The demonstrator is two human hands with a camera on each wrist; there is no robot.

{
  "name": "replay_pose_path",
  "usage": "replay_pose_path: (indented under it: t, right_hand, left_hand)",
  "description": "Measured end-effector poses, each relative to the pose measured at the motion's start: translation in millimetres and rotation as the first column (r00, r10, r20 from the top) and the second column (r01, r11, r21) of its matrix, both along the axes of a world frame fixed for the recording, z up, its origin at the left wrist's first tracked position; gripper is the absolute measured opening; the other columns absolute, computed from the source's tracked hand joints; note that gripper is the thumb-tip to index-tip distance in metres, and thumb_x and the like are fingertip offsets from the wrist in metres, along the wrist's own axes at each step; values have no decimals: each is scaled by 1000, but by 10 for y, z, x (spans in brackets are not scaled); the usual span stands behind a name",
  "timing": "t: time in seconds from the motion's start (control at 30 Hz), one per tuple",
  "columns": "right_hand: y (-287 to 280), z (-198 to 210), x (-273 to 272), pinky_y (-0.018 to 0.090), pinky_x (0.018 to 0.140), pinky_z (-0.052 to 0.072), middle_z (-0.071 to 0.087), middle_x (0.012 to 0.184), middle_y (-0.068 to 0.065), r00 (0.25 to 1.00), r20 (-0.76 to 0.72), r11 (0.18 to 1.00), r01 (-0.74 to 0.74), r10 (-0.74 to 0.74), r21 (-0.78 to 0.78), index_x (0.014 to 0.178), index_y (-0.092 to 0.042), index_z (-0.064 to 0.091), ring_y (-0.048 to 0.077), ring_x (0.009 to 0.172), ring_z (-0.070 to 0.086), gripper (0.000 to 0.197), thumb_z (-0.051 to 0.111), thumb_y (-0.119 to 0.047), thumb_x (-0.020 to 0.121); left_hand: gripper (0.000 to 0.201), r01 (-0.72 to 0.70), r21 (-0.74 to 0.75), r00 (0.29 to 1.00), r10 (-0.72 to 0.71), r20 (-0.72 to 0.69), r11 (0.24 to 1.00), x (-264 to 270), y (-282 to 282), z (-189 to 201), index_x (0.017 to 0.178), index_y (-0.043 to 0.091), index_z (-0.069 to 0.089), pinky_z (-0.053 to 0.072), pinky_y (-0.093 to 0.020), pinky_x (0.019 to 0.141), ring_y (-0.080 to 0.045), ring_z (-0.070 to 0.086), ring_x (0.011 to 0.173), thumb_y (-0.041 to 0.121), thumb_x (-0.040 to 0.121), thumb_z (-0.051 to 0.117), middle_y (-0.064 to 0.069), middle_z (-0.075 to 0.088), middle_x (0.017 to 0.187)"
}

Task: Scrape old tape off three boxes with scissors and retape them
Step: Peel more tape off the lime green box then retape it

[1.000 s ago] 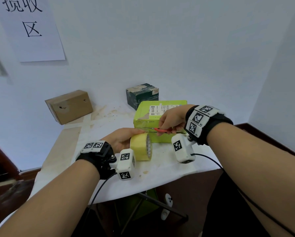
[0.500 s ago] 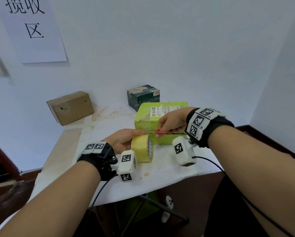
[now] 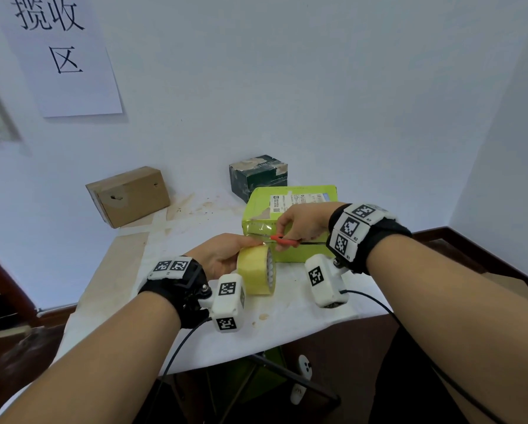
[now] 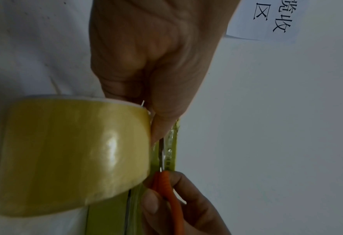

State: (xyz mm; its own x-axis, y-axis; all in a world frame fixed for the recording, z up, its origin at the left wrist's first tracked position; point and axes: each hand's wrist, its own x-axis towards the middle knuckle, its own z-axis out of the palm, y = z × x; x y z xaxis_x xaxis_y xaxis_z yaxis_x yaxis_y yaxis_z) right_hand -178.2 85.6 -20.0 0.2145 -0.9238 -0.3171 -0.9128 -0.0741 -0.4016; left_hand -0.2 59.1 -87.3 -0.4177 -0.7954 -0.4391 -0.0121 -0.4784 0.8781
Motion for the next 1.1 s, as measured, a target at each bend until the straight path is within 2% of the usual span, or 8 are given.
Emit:
replay_pose_path:
  t: [0.13,0.33,0.47,0.6,0.8,0.9,1.0,1.1]
  right_hand:
    - [59,-74,-7,17,50,35,57,62,-7,996,80,1000,31,-30,-5,94,-18,67,6,53,44,29,75,-40,77]
    - [175,-33,41,15,36,27,41,66,0,988,95,976,101,-121,194,85,-20,47,10,47,29,26,61,-42,89]
    - [195,-42,54,20,48,32,44,76,1,988,16,977,148,-152,153,93,-18,47,12,56,37,35,65,-46,85]
    - [226,-79,76,22,56,35,50,85,1,986,0,986,166,-166,30,101,-16,52,13,64,43,40,68,-47,82]
    - [269,-142,91,22,55,36,49,77,1,978,22,975,208,-207,-75,89,-15,48,14,62,43,35,66,-44,84]
    - [276,-157,82,22,54,37,48,73,-1,979,-14,979,201,-202,-41,88,-15,49,14,62,46,35,66,-46,84]
    - [306,-161,84,22,55,38,50,73,-2,982,-85,984,174,-170,40,97,-12,53,13,63,48,35,67,-41,85]
    - [335,-136,125,21,55,37,50,73,-2,971,-194,986,156,-141,62,107,-10,59,16,70,50,38,67,-39,85]
  left_hand:
    - [27,22,-31,1000,-22,1,999,-11,16,32,120,-1,60,60,-30,72,-21,71,86,3,93,56,-17,69,111]
    - [26,-1,-138,995,15,101,990,-12,51,87,117,-3,62,58,-26,76,-22,68,93,1,92,58,-16,68,113]
    - [24,42,-169,983,-10,185,985,43,105,188,112,-5,63,59,-26,70,-19,69,82,0,88,62,-14,71,101]
    - [28,64,-155,966,-22,256,986,88,168,257,114,-5,63,58,-31,75,-22,68,85,3,88,65,-16,70,105]
    - [15,133,-80,927,-95,364,988,87,267,376,102,-5,66,58,-29,53,-20,69,58,0,88,64,-11,72,73]
    - [22,156,-95,908,-104,407,983,147,258,399,107,-6,66,59,-33,64,-22,69,67,2,86,67,-12,72,80]
    - [16,122,-278,856,41,515,953,268,150,373,100,-3,70,56,-37,82,-25,66,80,3,85,69,-13,71,87]
    - [12,243,-556,643,297,706,795,427,19,344,95,6,75,51,-32,90,-25,64,98,5,85,68,-11,71,100]
